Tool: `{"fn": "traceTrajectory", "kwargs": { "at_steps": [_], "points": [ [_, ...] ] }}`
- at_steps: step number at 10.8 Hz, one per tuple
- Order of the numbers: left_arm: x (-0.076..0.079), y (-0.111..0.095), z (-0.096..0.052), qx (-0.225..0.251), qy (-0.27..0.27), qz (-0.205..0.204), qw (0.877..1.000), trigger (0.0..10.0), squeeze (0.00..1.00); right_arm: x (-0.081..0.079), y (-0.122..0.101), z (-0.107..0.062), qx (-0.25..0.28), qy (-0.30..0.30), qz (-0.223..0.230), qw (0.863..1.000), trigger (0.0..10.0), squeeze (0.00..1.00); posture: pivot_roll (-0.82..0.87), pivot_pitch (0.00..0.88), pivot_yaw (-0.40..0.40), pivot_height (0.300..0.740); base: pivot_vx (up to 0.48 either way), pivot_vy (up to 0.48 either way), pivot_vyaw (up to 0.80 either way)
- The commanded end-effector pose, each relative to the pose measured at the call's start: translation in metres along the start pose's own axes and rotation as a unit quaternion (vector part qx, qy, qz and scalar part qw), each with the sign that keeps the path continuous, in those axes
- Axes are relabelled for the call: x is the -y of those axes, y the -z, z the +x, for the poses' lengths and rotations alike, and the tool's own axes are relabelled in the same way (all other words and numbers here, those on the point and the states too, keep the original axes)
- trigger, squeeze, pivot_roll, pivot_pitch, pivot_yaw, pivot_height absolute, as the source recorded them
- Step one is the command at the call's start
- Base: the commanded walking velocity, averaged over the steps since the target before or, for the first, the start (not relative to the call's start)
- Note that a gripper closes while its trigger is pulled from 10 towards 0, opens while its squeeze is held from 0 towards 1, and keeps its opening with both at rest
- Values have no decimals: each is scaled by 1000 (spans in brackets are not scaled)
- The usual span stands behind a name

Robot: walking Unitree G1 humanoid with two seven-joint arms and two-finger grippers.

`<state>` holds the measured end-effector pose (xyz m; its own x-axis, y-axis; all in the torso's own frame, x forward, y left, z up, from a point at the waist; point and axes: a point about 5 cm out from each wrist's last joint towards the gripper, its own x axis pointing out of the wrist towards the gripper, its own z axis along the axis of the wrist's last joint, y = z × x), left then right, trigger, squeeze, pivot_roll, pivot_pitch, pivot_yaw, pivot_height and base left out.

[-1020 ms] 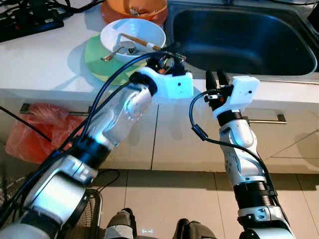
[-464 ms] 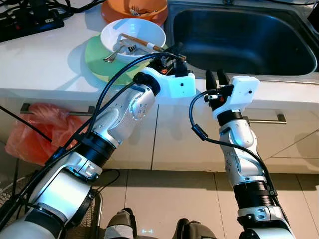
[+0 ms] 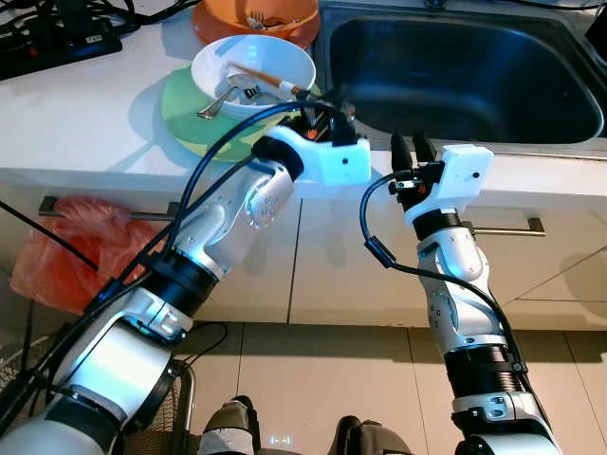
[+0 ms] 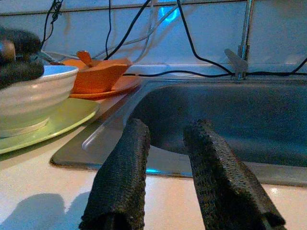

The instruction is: Kitchen organization

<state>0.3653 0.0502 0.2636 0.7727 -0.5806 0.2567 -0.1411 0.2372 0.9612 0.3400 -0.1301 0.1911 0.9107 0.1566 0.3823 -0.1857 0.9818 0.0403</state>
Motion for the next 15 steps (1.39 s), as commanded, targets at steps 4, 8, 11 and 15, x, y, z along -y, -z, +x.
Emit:
{"fn": "traceTrajectory", "kwargs": {
  "at_steps": [4, 8, 11, 15],
  "points": [
    [-38, -20, 2, 42, -71, 25, 996, 0, 0, 1, -2, -1, 10, 3, 5, 1000, 10000, 0, 185, 186, -40, 740, 0, 0, 0],
    [-93, -47, -8, 122, -237, -90, 960, 10000, 0, 2, 0, 0, 8, 3, 5, 1000, 10000, 0, 189, 178, -43, 740, 0, 0, 0],
    [-132, -49, -28, 191, -335, -359, 850, 10000, 0, 3, 0, 1, 7, 7, 4, 1000, 10000, 0, 191, 176, -43, 740, 0, 0, 0],
    [-110, -18, -16, 192, -261, -697, 639, 10000, 0, 9, -1, 2, 5, 31, 54, 998, 10000, 0, 184, 175, -42, 740, 0, 0, 0]
  ]
}}
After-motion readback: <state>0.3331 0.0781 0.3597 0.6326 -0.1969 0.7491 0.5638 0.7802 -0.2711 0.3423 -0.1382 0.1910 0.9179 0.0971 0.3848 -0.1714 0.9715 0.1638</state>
